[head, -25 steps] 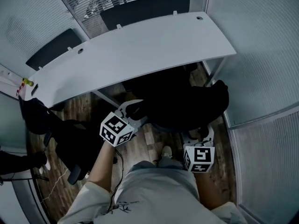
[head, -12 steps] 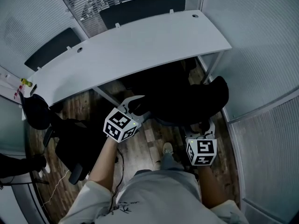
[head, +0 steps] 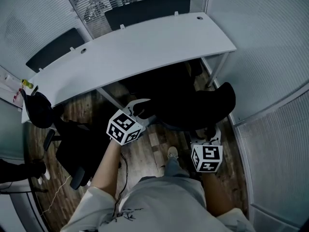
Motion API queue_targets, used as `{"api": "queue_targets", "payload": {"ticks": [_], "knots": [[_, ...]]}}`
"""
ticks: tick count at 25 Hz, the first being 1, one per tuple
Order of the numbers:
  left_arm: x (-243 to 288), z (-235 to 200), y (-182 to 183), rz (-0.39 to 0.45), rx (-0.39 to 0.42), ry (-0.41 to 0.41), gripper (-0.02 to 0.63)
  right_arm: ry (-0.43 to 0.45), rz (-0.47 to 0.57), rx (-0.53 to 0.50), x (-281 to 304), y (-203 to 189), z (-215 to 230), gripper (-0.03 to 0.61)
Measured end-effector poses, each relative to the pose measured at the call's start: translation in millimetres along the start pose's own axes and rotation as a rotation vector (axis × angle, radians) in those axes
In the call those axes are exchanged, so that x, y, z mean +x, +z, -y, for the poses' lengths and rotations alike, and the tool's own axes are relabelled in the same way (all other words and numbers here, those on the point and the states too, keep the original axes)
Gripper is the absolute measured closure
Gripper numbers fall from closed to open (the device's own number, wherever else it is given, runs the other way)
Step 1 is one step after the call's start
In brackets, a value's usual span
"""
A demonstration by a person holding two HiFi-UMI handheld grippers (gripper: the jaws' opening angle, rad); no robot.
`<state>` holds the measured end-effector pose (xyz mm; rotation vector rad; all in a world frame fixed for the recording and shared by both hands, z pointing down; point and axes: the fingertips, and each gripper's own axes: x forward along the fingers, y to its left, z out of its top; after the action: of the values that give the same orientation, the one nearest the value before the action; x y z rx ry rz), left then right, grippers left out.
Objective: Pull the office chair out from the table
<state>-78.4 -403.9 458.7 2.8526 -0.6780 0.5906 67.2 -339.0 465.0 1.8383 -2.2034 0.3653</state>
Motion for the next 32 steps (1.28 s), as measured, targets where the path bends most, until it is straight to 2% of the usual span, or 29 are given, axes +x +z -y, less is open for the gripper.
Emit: {"api": "queue_targets", "payload": {"ticks": [17, 24, 32], "knots": [[-19.2, 65.8, -12.6, -0.014, 0.025, -0.057, 0.393, -0.022, 0.029, 0.019, -68.4, -25.2, -9.6, 0.287], [-13.5, 87.4, -19.4, -0.035, 0.068, -0.053, 0.388, -0.034, 0.047, 0.025, -87.1, -37.5, -12.2, 0.287], [-11.0, 119.7, -25.5, -0.058, 0.105, -0.087, 0.402, -0.051, 0.061, 0.044, -114.2, -49.9, -10.5, 0.287]]}}
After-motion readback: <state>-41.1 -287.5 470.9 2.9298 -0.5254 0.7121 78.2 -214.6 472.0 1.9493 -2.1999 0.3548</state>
